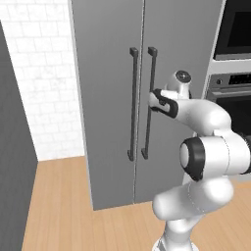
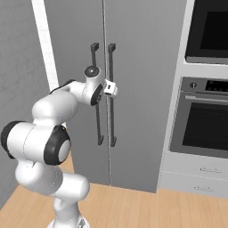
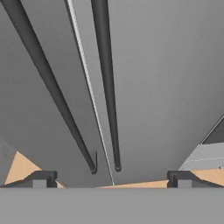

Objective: Take the strawberry from the fridge and place it on top of the pancake, located on the dining counter.

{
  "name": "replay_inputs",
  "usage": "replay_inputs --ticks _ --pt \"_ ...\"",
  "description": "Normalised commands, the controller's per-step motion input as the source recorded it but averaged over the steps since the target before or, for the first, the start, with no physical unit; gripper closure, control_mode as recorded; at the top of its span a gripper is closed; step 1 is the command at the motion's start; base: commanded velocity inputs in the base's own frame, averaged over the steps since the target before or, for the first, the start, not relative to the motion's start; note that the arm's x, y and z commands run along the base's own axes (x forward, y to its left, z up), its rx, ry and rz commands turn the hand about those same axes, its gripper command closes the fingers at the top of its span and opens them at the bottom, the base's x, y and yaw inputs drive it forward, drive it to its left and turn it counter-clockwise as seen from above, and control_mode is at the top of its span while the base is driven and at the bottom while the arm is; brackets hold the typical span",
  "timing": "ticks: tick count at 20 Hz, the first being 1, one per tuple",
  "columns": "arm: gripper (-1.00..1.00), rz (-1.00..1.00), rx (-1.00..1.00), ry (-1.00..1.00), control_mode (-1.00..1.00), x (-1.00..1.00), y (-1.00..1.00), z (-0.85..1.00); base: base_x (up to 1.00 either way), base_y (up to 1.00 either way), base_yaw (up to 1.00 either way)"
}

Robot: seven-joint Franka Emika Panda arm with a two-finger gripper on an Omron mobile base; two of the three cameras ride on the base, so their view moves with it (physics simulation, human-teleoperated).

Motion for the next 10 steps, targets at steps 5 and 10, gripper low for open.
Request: replay_inputs --ticks 5,10 --pt "-1.0 0.0 -0.03 -0.1 -1.0 0.6 0.0 -0.02 0.0 0.0 0.0" --pt "-1.0 0.0 0.0 -0.08 -1.0 0.68 0.0 -0.01 0.0 0.0 0.0"
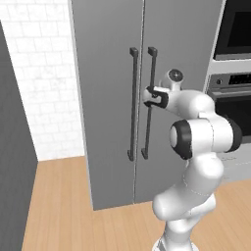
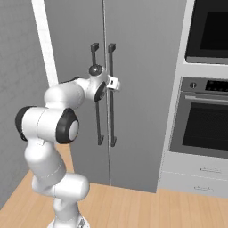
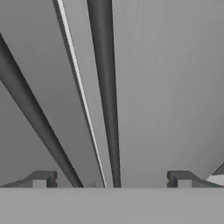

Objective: Take the strawberry from the fridge and place it on top of the pancake, located on the dining counter.

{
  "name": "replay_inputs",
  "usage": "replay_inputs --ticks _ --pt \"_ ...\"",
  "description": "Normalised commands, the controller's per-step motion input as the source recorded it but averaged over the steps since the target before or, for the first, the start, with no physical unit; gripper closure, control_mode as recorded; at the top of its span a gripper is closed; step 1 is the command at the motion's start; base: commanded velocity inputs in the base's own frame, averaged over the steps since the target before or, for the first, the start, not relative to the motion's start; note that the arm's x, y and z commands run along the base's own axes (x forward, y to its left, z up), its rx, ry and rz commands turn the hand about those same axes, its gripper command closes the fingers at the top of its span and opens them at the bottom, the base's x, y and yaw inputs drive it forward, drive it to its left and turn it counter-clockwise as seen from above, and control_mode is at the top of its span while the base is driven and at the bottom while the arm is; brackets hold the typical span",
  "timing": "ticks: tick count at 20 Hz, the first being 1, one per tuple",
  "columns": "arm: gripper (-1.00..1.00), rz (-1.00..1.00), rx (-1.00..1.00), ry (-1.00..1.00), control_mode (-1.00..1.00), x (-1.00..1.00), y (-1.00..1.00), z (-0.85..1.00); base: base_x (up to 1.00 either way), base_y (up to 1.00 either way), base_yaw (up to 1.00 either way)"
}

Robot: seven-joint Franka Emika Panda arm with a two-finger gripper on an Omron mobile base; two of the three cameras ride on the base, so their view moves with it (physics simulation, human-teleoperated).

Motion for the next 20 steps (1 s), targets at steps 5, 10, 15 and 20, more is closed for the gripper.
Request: replay_inputs --ticks 5,10,15,20 --pt "-1.0 0.0 0.0 -0.02 -1.0 0.74 -0.05 -0.05 0.0 0.0 0.0" --pt "-1.0 0.0 0.0 0.01 -1.0 0.73 -0.19 -0.01 0.0 0.0 0.0" --pt "-1.0 0.0 -0.03 -0.08 -1.0 0.49 0.0 -0.1 0.0 0.0 0.0" --pt "-1.0 0.0 0.0 -0.01 -1.0 0.55 0.0 0.0 0.0 0.0 0.0"
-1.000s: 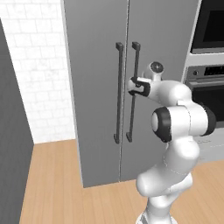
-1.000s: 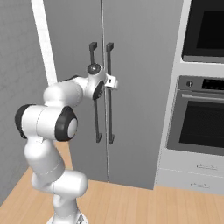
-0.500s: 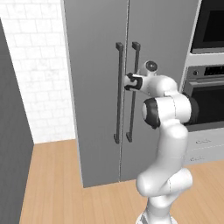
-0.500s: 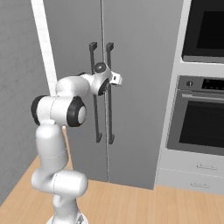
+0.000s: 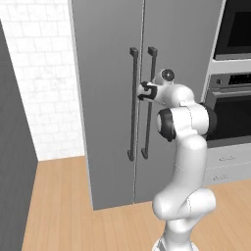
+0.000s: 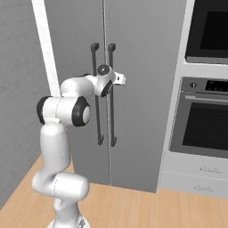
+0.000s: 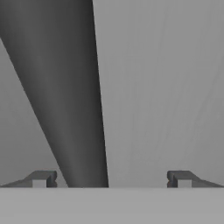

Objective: Take the strawberry from the fridge and place it on top of the pancake, located on the dining counter.

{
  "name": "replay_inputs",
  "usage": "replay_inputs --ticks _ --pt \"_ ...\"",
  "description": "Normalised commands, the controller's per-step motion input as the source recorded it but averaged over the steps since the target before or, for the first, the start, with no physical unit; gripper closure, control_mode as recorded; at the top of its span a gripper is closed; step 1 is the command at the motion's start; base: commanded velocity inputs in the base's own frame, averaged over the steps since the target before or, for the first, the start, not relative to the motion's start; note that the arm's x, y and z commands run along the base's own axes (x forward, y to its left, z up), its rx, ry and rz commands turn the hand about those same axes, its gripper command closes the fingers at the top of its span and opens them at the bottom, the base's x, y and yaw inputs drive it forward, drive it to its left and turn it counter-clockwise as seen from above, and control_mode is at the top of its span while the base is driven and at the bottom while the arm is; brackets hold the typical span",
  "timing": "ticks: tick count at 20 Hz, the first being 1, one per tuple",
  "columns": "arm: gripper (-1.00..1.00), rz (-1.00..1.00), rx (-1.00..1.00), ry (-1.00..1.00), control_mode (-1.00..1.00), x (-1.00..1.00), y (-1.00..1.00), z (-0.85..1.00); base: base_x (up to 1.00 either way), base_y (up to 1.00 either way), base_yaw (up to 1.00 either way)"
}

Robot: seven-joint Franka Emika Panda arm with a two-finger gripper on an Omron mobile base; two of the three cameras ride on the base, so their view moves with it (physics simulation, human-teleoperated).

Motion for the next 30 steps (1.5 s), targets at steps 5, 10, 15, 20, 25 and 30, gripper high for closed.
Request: replay_inputs --ticks 5,10,15,20,25,30 --pt "1.0 0.0 0.0 -0.1 -1.0 0.39 0.0 -0.06 0.0 0.0 0.0" --pt "1.0 0.0 0.0 -0.02 -1.0 0.15 0.0 -0.01 0.0 0.0 0.0" --pt "1.0 -0.01 0.01 0.0 -1.0 -0.35 -0.29 0.0 0.0 0.0 0.0" --pt "1.0 -0.05 0.07 0.0 -1.0 -1.0 -0.75 0.0 0.0 0.0 0.0" --pt "1.0 -0.06 0.1 0.0 -1.0 -1.0 -1.0 0.0 0.0 0.0 0.0" --pt "-1.0 0.0 0.2 0.0 -1.0 -0.79 -1.0 0.17 0.0 0.0 0.0"
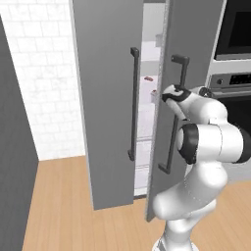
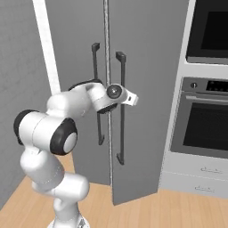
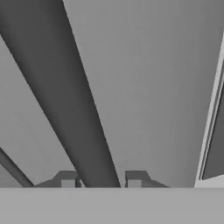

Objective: Take the strawberry from the fridge and place it on top of the pancake, located on the dining counter.

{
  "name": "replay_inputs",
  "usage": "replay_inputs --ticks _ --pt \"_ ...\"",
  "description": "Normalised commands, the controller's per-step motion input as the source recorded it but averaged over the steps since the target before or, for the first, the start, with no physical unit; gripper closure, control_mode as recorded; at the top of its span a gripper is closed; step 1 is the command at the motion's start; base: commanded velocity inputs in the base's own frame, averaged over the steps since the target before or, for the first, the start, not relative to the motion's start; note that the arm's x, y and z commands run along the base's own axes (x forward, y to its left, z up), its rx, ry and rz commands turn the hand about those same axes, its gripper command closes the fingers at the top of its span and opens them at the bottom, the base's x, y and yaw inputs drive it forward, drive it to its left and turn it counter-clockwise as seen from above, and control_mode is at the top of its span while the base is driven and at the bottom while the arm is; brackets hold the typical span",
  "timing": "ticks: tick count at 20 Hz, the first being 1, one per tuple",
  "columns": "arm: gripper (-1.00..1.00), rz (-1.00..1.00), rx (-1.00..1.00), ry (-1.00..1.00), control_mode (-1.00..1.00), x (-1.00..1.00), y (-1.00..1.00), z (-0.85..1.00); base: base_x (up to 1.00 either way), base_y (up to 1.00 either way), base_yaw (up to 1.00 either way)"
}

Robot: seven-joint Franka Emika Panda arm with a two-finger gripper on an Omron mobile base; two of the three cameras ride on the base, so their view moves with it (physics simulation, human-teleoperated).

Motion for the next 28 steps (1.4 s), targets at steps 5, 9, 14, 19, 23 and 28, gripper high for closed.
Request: replay_inputs --ticks 5,9,14,19,23,28 --pt "-1.0 -0.06 0.15 0.0 -1.0 -0.78 -0.95 0.2 0.0 0.0 0.0" --pt "-1.0 -0.09 -0.05 0.0 -1.0 -0.99 -0.1 0.62 0.0 0.0 0.0" --pt "-1.0 -0.01 -0.34 0.0 -1.0 -0.98 0.6 0.97 0.0 0.0 0.0" --pt "-1.0 0.0 -0.38 0.1 -1.0 -0.45 0.6 0.96 0.0 0.0 0.0" --pt "-1.0 0.0 -0.32 0.74 -1.0 0.41 0.47 0.3 0.0 0.0 0.0" --pt "-1.0 0.0 -0.13 0.6 -1.0 0.44 0.13 -0.08 0.0 0.0 0.0"
